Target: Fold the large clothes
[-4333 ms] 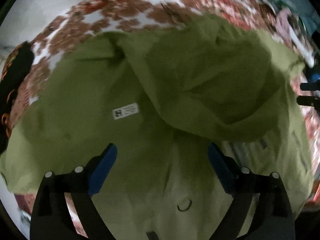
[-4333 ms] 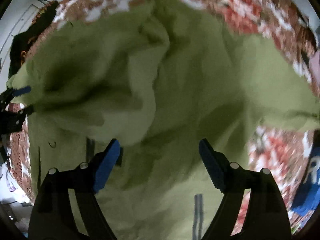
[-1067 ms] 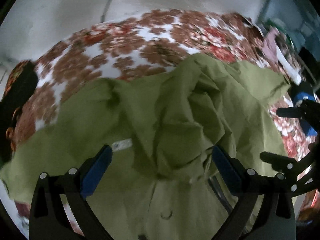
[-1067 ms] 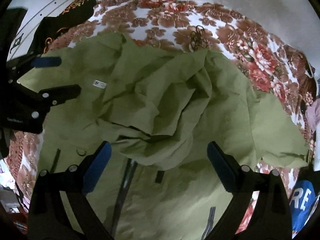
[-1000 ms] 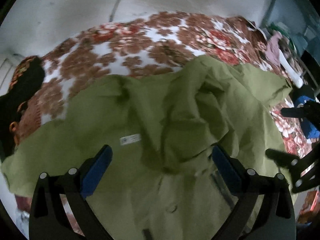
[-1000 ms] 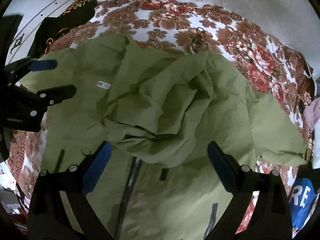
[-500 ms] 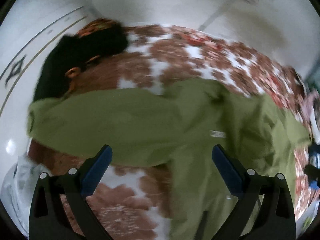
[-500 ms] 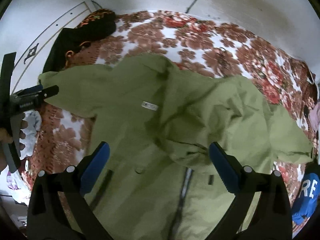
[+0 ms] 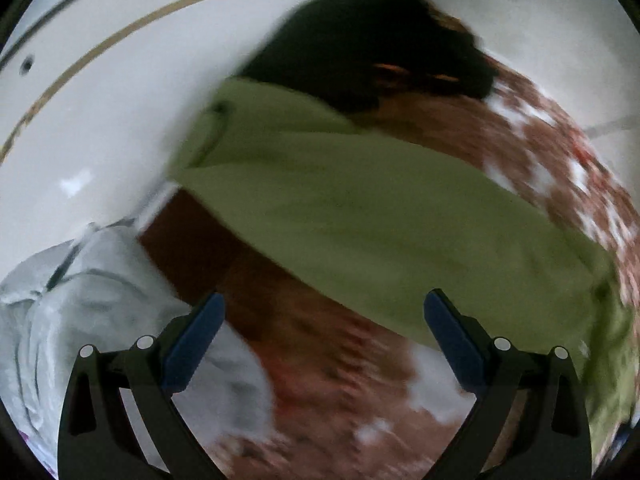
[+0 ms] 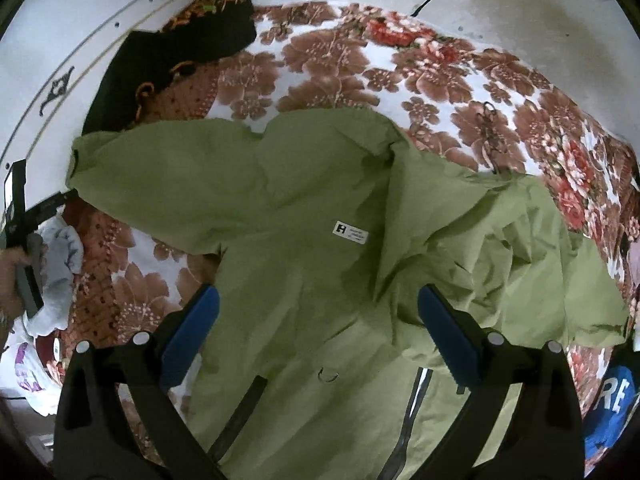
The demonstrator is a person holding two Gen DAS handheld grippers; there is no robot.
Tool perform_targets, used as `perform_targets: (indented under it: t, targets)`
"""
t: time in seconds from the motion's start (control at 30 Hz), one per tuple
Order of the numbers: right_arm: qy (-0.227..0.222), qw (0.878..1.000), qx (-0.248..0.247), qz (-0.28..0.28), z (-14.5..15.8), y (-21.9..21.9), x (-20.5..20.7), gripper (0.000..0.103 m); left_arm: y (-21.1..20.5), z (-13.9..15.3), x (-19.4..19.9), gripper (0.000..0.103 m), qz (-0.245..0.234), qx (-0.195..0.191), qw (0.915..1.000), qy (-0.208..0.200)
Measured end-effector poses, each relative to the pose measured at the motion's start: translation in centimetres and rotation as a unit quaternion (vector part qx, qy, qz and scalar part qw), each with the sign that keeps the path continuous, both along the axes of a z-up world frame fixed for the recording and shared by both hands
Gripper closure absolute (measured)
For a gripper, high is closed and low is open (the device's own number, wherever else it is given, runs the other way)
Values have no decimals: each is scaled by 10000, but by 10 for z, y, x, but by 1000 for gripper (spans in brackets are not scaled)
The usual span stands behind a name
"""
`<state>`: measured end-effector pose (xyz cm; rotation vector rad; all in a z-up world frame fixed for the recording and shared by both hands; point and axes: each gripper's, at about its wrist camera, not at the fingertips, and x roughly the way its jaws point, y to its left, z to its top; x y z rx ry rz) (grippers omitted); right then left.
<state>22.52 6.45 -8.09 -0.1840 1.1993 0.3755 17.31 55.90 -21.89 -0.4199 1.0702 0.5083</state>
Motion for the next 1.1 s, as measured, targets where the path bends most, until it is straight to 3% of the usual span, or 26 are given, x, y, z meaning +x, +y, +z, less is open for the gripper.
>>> perform_targets:
  t: [0.13,0.23,0.53,0.67,0.77,0.83,0.93,1.1]
  targets:
    - [107,9996,-145,227,-18,18,6,5,50,-27,-5,5,652,-117,9978,3]
    - [240,9988,-238,346,-37,29,8,5,73,-47,-2,5,820,-201,9964,17]
    - [596,9946,-512,677,-114,68,21,5,106,-73,17,6,666,-708,9930,-665]
    - [664,9931,-543,805,-149,85,28,5,113,-74,25,7,668,-657,9912,-939]
    - [746,9920,-492,888,-170,94,32,5,112,-73,35,31,557,-552,9927,-919]
    - [750,9916,-541,900,-184,99,35,5,115,-74,35,60,574,-538,9927,-914]
    - [798,9924,-494,795,-202,102,35,5,116,-72,36,88,515,-661,9907,-1072]
    - [727,9933,-502,747,-214,101,30,5,96,-48,36,96,112,-281,9927,-1165]
